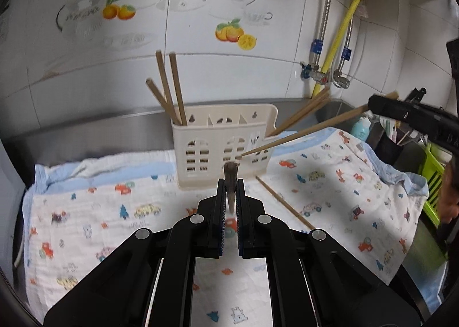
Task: Organize utensils
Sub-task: 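Lift the held chopsticks with both tools toward the cream holder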
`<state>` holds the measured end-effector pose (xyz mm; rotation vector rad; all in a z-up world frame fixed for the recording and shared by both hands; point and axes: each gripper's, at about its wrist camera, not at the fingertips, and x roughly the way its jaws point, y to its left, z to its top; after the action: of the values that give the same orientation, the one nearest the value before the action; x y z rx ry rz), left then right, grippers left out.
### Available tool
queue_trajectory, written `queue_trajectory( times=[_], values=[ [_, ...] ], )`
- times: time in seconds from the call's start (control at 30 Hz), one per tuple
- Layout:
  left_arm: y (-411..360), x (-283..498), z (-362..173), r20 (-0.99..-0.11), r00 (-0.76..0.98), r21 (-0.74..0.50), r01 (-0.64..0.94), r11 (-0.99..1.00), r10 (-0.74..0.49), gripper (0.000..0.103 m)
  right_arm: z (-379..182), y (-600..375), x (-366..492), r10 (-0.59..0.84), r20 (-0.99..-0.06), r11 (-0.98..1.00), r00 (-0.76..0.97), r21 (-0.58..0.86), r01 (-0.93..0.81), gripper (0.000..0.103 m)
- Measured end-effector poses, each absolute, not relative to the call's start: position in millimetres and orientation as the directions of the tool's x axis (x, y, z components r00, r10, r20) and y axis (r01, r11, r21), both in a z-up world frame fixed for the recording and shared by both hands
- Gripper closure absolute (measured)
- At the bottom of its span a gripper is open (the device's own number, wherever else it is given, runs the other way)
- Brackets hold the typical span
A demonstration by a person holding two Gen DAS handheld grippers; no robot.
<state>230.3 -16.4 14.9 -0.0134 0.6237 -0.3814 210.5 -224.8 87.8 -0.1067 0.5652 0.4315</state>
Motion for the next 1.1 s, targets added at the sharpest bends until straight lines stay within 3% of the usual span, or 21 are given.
queue_trajectory(
  times=[0.43, 0.93, 1.1],
  values=[
    [-23.7, 239.7, 63.3, -0.510, 0.779, -0.090, 0.373, 0.923, -0.365, 0.098, 138.7, -247.3, 228.2, 0.321, -0.545, 0.912, 0.774, -0.041, -0.408, 0.096],
    [-41.3, 279.6, 161.9, -0.320, 0.896, 0.008, 0.327, 0.945, -0.307, 0.098, 121.7, -247.3, 270.7, 0.303, -0.568, 0.921, 0.765, -0.032, -0.388, 0.096],
    [-44.0, 309.0, 161.8, -0.317, 0.912, 0.014, 0.278, 0.960, -0.260, 0.098, 108.9, -243.5, 285.9, 0.308, -0.587, 0.918, 0.749, -0.024, -0.396, 0.096]
  ],
)
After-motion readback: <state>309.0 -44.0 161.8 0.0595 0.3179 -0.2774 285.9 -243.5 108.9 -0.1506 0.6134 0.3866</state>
